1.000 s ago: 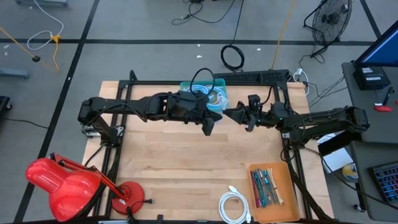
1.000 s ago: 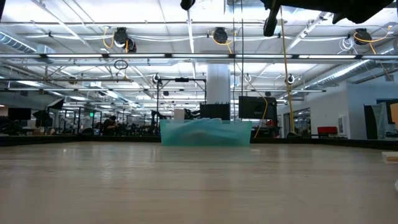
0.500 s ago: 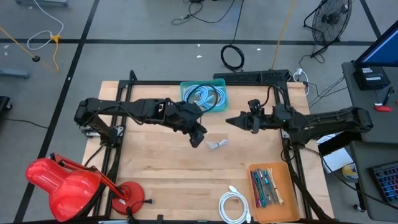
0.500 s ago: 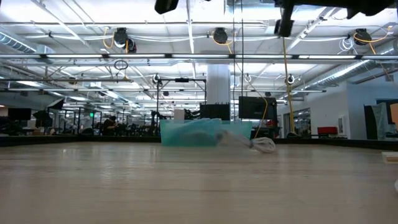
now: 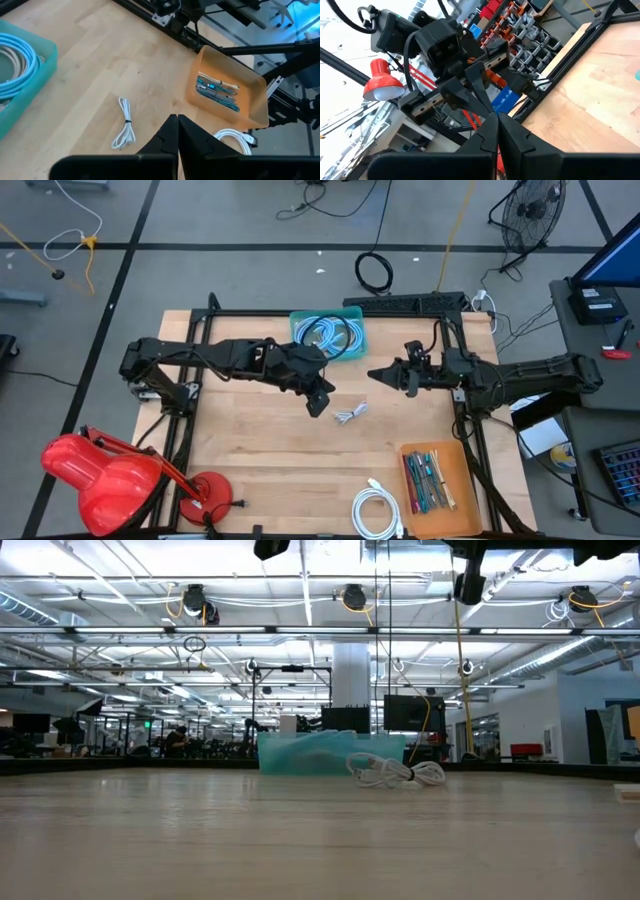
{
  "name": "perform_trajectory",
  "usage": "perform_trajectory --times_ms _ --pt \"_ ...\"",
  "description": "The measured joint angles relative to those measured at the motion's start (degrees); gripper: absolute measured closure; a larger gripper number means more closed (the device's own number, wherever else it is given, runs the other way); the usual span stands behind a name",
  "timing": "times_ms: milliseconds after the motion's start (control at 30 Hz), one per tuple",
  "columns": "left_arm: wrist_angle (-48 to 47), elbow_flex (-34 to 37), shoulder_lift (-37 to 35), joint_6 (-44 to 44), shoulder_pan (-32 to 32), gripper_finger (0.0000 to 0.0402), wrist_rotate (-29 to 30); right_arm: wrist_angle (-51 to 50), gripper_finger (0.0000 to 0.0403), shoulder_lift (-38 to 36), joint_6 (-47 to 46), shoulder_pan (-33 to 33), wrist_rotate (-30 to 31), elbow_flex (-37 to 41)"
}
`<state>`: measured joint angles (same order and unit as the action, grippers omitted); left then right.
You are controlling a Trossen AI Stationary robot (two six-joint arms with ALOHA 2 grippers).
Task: Pick & Place USB Port
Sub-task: Put the white charger cable into the orange bin
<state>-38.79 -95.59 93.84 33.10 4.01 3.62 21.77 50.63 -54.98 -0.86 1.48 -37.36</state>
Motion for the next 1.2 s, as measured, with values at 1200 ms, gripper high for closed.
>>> perform_trajectory --times_ms 1200 --pt "6.2 -0.1 27.6 -18.0 1.2 0.024 -2.6 -60.5 0.0311 0.0 3.4 -1.2 -13.8 0.0"
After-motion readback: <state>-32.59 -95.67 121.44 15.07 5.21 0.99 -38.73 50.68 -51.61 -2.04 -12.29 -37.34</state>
